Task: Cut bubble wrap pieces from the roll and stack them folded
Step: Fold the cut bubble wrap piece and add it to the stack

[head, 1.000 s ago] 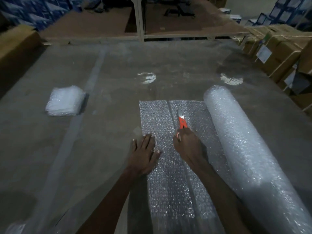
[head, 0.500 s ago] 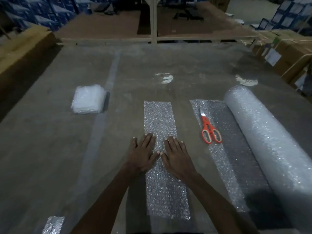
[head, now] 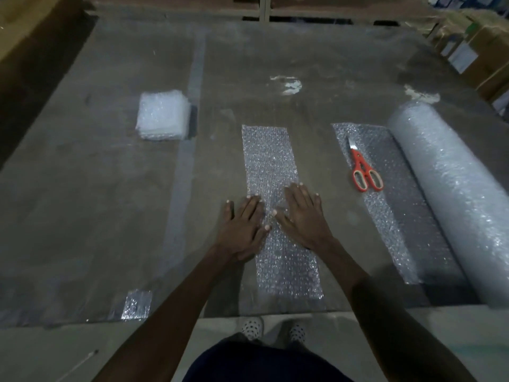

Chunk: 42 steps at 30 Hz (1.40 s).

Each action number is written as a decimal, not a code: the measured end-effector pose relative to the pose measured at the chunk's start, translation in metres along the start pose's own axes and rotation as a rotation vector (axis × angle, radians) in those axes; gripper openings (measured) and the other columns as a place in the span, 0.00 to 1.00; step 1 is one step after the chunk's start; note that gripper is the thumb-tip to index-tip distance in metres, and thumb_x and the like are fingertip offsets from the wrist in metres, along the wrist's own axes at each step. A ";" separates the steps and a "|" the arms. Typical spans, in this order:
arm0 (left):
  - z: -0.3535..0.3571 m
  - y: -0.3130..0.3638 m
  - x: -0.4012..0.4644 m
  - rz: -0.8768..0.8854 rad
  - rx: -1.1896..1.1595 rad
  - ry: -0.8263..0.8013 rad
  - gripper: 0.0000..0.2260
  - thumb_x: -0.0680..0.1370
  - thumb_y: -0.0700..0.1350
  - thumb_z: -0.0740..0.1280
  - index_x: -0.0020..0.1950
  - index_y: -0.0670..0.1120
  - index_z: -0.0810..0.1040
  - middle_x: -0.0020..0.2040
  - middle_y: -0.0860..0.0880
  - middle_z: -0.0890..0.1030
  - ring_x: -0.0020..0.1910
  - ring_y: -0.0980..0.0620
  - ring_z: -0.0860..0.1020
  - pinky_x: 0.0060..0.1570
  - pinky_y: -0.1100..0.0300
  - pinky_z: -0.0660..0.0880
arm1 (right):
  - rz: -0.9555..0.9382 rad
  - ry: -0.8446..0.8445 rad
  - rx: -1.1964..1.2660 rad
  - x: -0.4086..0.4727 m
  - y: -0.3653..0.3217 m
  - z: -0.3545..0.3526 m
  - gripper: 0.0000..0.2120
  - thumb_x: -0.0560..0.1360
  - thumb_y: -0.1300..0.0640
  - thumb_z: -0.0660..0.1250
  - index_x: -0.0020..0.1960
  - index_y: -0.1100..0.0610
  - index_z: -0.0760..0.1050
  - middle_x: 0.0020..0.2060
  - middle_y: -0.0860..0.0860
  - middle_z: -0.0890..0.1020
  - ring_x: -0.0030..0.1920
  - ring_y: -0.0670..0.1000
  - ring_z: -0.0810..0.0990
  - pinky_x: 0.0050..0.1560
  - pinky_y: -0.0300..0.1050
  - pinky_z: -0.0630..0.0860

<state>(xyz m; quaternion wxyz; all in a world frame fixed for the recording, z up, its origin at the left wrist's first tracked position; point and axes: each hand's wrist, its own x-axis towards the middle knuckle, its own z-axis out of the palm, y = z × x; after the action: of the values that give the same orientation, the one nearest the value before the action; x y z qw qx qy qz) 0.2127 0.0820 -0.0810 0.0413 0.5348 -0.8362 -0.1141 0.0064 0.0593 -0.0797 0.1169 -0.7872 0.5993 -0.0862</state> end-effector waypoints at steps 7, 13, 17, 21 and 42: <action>0.012 0.024 -0.031 0.007 -0.074 0.025 0.33 0.82 0.62 0.41 0.82 0.46 0.51 0.83 0.48 0.49 0.81 0.49 0.45 0.75 0.36 0.40 | -0.225 0.257 0.231 -0.067 0.012 -0.007 0.16 0.78 0.52 0.72 0.62 0.59 0.78 0.58 0.53 0.80 0.59 0.55 0.79 0.56 0.54 0.79; 0.020 0.051 -0.060 -0.014 -0.085 0.060 0.34 0.81 0.63 0.41 0.82 0.46 0.54 0.82 0.49 0.52 0.81 0.49 0.48 0.75 0.35 0.42 | -0.364 0.260 0.288 -0.123 0.025 -0.010 0.08 0.76 0.55 0.75 0.50 0.56 0.79 0.48 0.50 0.80 0.49 0.53 0.79 0.47 0.51 0.78; 0.027 0.065 -0.074 -0.064 -0.051 0.022 0.33 0.81 0.63 0.39 0.82 0.48 0.51 0.83 0.51 0.49 0.81 0.51 0.46 0.75 0.37 0.40 | -0.443 0.132 0.291 -0.147 0.033 -0.008 0.11 0.76 0.50 0.74 0.52 0.57 0.82 0.50 0.51 0.81 0.51 0.53 0.79 0.50 0.49 0.77; 0.028 0.067 -0.074 -0.093 -0.028 0.007 0.32 0.82 0.63 0.40 0.82 0.50 0.50 0.83 0.52 0.48 0.81 0.51 0.45 0.74 0.38 0.38 | -0.471 0.103 0.249 -0.154 0.033 -0.010 0.12 0.75 0.51 0.75 0.54 0.57 0.83 0.51 0.53 0.81 0.53 0.52 0.77 0.54 0.41 0.71; -0.025 0.009 -0.028 -0.117 -0.855 0.364 0.03 0.76 0.41 0.75 0.48 0.43 0.87 0.44 0.55 0.85 0.41 0.66 0.80 0.44 0.62 0.77 | 0.106 0.215 0.976 -0.076 0.006 -0.042 0.10 0.75 0.65 0.75 0.54 0.56 0.83 0.43 0.46 0.85 0.40 0.39 0.80 0.45 0.35 0.77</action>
<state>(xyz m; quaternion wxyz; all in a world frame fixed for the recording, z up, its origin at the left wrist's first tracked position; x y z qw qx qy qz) 0.2220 0.1075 -0.0532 0.3976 0.5275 -0.6616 -0.3549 -0.0314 0.1275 -0.0411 0.4132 -0.5960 0.5367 -0.4312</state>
